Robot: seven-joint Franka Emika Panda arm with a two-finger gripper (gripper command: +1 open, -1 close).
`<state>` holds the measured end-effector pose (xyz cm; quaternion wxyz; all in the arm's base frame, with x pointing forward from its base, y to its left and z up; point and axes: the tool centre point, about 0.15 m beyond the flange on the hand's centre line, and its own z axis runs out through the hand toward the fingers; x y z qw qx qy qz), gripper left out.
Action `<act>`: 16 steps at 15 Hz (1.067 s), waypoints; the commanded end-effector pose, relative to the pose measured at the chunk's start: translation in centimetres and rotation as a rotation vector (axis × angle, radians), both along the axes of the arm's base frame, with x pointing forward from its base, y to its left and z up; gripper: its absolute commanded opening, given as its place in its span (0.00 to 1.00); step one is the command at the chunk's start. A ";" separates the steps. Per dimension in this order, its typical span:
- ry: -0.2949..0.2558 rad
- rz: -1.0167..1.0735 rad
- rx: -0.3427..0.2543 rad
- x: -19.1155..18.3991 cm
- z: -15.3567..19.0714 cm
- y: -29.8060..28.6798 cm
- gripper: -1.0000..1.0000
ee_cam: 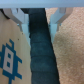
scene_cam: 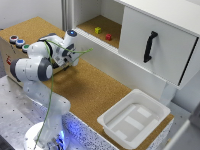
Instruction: Grasp the drawer handle and open it
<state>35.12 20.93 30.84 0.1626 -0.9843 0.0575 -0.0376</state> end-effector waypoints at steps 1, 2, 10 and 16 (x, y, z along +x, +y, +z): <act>0.032 -0.018 0.035 -0.7 -4.3 -6.3 0.00; 0.038 -0.027 0.035 -0.8 -4.6 -7.0 0.00; 0.062 -0.073 0.001 0.0 -5.2 -12.2 1.00; 0.004 -0.067 -0.037 -0.5 -0.9 -12.8 1.00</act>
